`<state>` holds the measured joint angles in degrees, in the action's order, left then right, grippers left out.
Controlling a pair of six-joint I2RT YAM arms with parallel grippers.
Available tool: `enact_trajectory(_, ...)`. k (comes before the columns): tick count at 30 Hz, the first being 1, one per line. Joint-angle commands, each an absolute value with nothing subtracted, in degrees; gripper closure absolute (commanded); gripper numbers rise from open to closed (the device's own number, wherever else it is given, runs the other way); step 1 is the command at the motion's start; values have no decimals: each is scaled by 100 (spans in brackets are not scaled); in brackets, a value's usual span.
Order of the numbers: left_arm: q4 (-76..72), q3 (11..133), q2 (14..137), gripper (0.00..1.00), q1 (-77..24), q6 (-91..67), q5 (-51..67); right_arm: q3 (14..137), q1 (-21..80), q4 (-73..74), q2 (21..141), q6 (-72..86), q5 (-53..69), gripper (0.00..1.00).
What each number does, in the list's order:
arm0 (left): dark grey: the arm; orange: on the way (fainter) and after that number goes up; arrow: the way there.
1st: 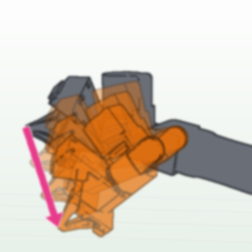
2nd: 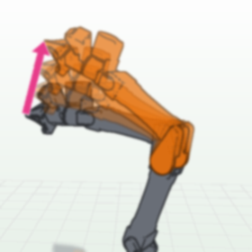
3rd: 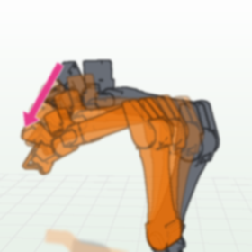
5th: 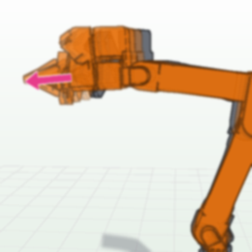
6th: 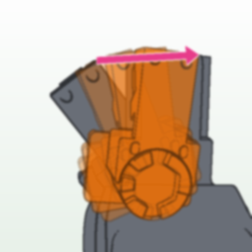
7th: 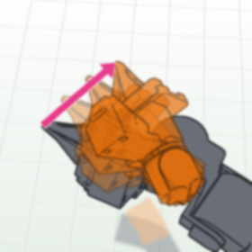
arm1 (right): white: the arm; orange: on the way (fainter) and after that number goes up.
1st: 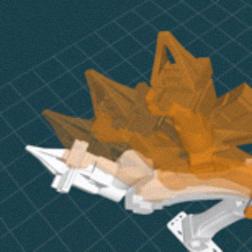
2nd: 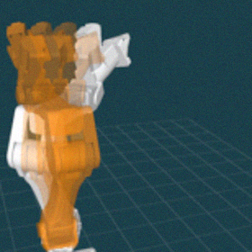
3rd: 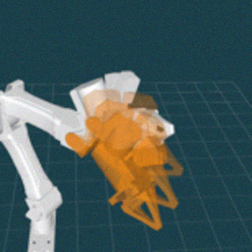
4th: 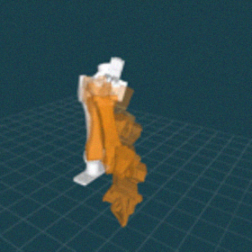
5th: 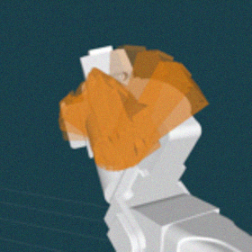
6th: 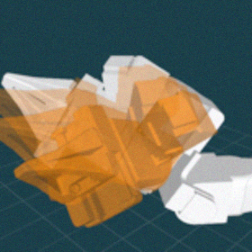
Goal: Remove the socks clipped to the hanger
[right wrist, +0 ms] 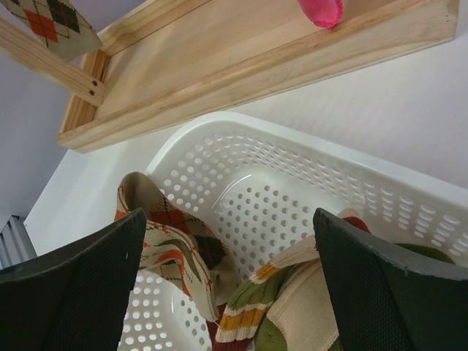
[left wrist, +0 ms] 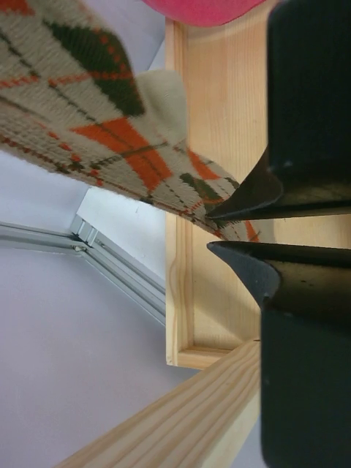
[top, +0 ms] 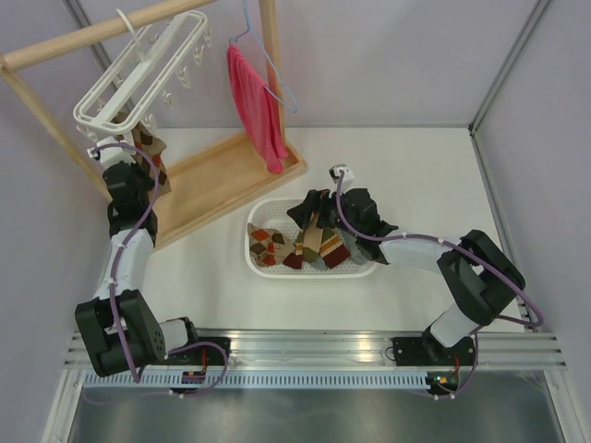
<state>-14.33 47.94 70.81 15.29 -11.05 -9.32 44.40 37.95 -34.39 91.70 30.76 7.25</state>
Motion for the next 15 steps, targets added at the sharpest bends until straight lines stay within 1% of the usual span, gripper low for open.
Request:
enact_trajectory(1, -1977, 4772, 7172, 79, 1547, -1002, -853, 4632, 3762, -3806, 9176, 3111, 844, 2)
enact_trajectory(6, -2153, 4781, 7268, 80, 1538, -1028, -686, 4614, 3753, -3806, 9167, 3111, 826, 2)
enact_trajectory(8, -2188, 4781, 7304, 87, 1538, -1028, -598, 4614, 3753, -3806, 9184, 3111, 826, 2)
enact_trajectory(9, -2223, 4773, 7304, 97, 1538, -1037, -572, 4623, 3753, -3797, 9185, 3111, 835, 2)
enact_trajectory(15, -2320, 4579, 7006, 98, 1538, -1072, -597, 4649, 3744, -3797, 9185, 3120, 879, 2)
